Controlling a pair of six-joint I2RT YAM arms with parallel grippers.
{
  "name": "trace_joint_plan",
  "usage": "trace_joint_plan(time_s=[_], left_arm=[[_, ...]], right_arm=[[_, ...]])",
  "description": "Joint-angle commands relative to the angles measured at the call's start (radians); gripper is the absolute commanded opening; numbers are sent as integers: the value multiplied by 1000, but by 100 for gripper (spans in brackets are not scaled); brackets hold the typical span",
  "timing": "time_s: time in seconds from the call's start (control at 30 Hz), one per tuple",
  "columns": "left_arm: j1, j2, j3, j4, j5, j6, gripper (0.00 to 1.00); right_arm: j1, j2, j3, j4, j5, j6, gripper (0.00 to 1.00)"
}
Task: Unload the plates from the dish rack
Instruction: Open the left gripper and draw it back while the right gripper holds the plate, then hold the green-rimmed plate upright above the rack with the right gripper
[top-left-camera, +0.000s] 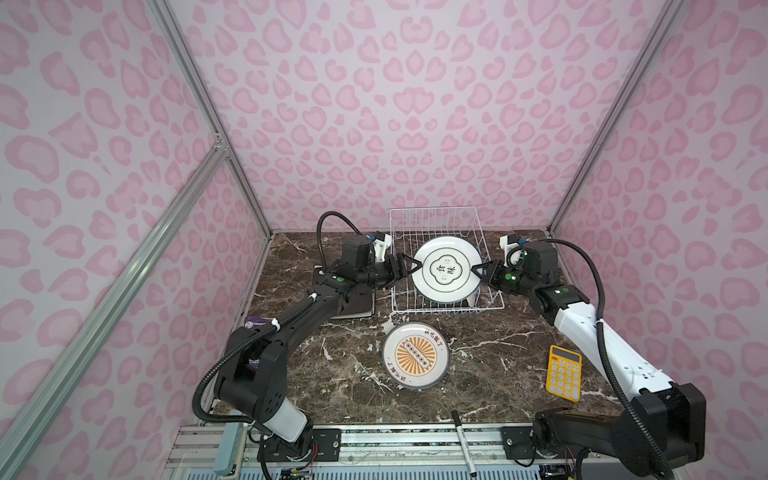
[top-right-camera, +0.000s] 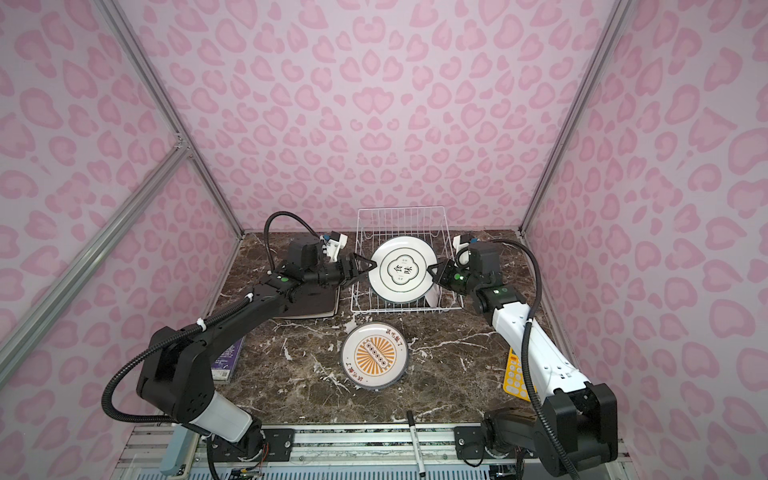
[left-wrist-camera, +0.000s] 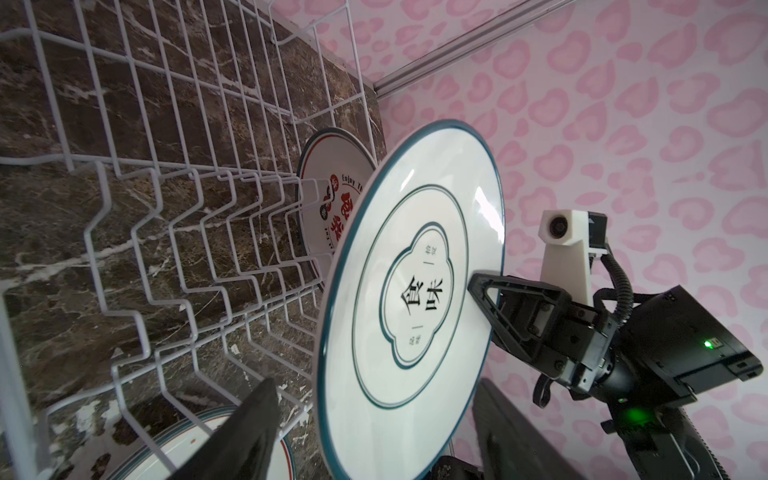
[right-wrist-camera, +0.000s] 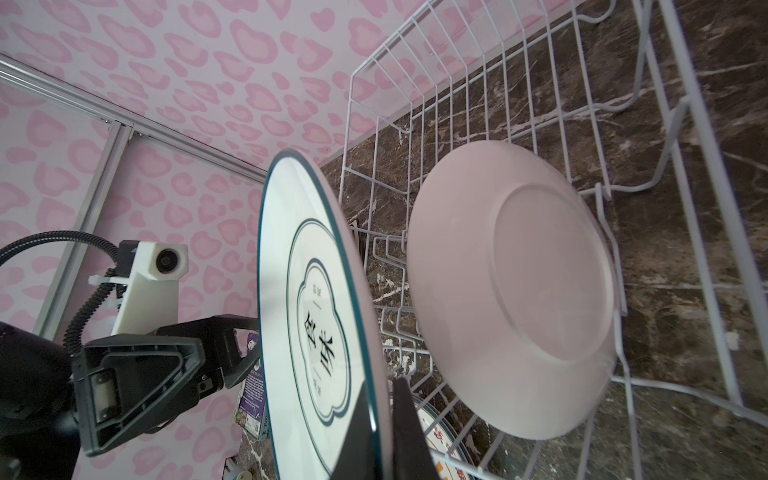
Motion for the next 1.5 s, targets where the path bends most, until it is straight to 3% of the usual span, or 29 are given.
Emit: trace_joint_plan(time_s=[0.0,0.5,0.8,1.2,1.47], left_arm=[[-8,25,27,9,38,-2,68],[-16,74,63,13,106,6,33],[-16,95,90,5,125,8,21],[-16,98,98,7,119,-4,12],[-16,106,107,17,125,-22,23]], right_arm=[[-1,11,-1,68,-33,16,0],[-13,23,-9,54,-66,25,0],[-13,23,-12,46,-70,22,0],[-13,27,-15,40,-91,0,0],[-13,23,-19,42,-102,0,0]])
